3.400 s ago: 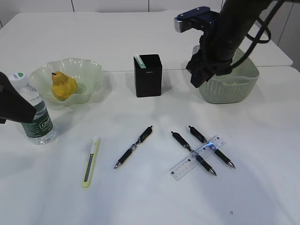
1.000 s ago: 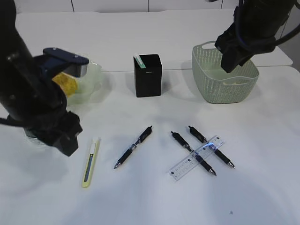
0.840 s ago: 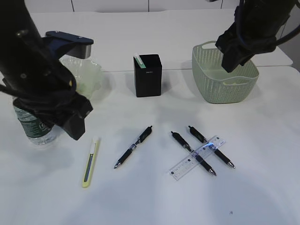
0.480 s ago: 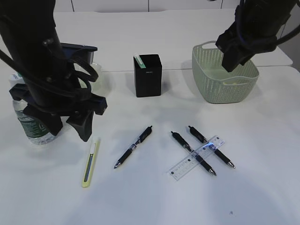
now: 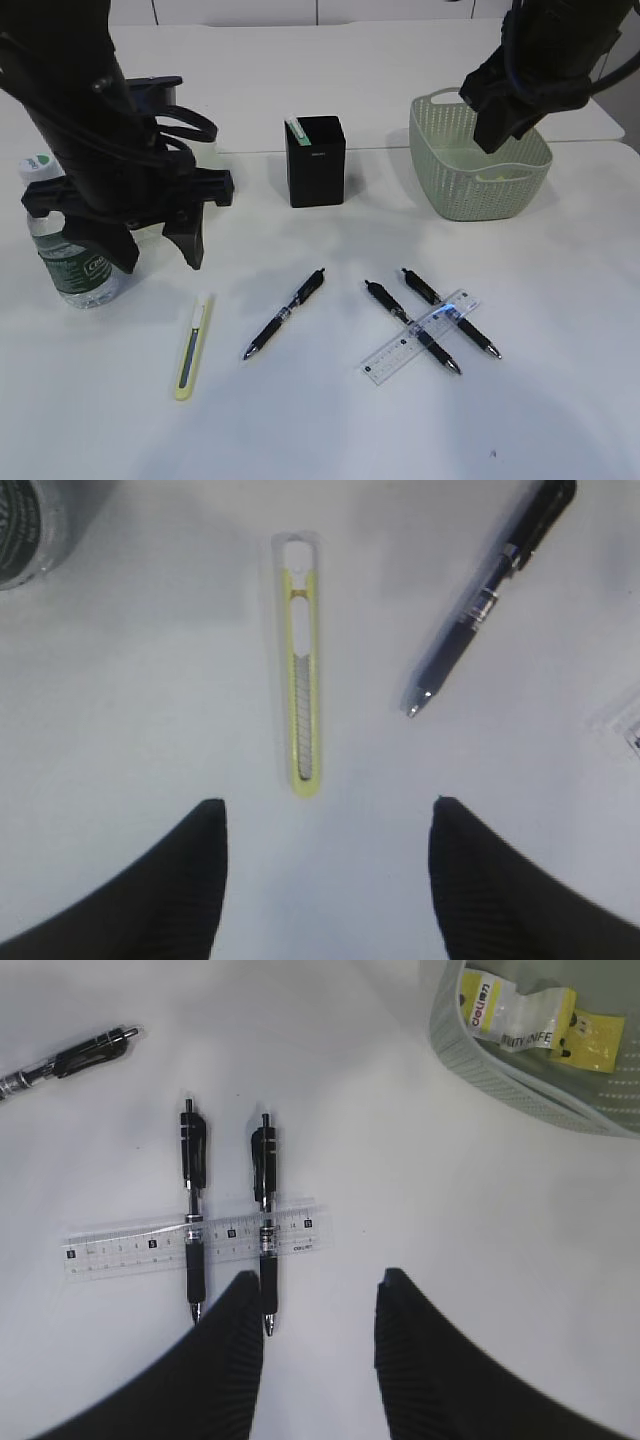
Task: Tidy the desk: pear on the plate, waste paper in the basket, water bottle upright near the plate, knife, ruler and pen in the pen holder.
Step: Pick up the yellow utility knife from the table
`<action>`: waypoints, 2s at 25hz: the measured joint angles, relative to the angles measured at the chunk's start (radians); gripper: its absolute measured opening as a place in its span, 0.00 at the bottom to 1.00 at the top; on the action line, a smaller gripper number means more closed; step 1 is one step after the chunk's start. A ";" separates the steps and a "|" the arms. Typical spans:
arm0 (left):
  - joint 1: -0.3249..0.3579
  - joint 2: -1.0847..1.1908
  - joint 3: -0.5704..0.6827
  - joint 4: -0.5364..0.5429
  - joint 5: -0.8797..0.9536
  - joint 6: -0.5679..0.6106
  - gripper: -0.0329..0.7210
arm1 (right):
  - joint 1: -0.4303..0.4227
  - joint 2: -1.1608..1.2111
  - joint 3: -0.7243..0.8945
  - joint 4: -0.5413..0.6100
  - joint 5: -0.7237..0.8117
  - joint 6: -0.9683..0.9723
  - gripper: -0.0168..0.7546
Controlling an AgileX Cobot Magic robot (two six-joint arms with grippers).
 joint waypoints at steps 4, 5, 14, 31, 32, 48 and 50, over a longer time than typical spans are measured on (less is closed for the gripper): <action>0.033 0.048 -0.001 0.007 0.022 -0.004 0.64 | 0.000 0.000 0.000 0.000 0.000 0.001 0.43; 0.034 0.062 -0.001 0.012 0.026 -0.004 0.64 | 0.000 0.000 0.000 0.000 0.000 0.001 0.43; 0.034 0.125 -0.001 0.016 -0.040 0.008 0.64 | 0.000 -0.001 0.000 -0.001 0.000 0.001 0.43; 0.034 0.287 -0.107 0.005 -0.068 0.102 0.64 | 0.000 -0.001 0.000 -0.002 0.000 0.002 0.43; 0.034 0.293 -0.107 0.005 -0.068 0.104 0.64 | 0.000 -0.001 0.000 -0.002 0.000 0.002 0.43; 0.063 0.341 -0.107 0.005 -0.089 0.105 0.64 | 0.000 -0.001 0.000 -0.002 0.000 0.003 0.43; 0.069 0.341 -0.107 0.003 -0.089 0.106 0.64 | 0.000 -0.001 0.000 -0.002 0.000 0.003 0.43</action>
